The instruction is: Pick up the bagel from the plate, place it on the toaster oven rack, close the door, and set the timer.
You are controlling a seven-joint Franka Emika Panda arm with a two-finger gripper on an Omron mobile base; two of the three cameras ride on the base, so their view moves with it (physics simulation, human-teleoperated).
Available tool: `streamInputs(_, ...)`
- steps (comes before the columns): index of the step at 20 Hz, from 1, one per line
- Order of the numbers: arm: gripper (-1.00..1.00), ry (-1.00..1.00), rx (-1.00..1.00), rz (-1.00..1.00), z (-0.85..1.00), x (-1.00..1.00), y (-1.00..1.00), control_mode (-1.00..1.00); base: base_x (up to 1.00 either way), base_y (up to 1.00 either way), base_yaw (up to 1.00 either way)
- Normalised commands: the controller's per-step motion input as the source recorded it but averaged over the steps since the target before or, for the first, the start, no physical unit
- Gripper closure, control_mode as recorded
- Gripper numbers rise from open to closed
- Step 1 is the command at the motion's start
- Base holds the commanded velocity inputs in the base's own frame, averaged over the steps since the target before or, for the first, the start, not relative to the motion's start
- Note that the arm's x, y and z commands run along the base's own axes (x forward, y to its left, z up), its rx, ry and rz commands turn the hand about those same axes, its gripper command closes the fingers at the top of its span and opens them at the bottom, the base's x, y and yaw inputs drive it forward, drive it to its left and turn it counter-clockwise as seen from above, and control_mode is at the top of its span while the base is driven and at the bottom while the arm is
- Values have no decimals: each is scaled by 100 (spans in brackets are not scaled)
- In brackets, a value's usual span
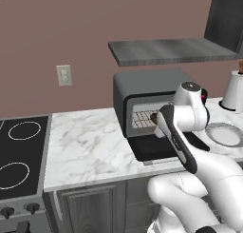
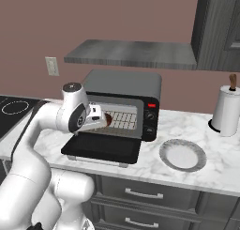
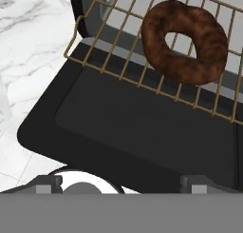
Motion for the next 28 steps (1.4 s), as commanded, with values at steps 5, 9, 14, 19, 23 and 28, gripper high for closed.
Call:
streamInputs(5,-100,1,0,-11,-26,-2,-12,-100,0,0,0)
streamInputs(9,-100,2,0,-10,-23,0,-6,-100,0,0,0)
streamInputs(14,-100,2,1,-6,-19,23,0,-100,0,0,0)
streamInputs(19,-100,5,3,-2,-15,49,0,-100,0,0,0)
streamInputs(23,-100,5,3,-1,-13,54,0,-100,0,0,0)
streamInputs(28,-100,1,2,0,-1,54,0,-100,0,0,0)
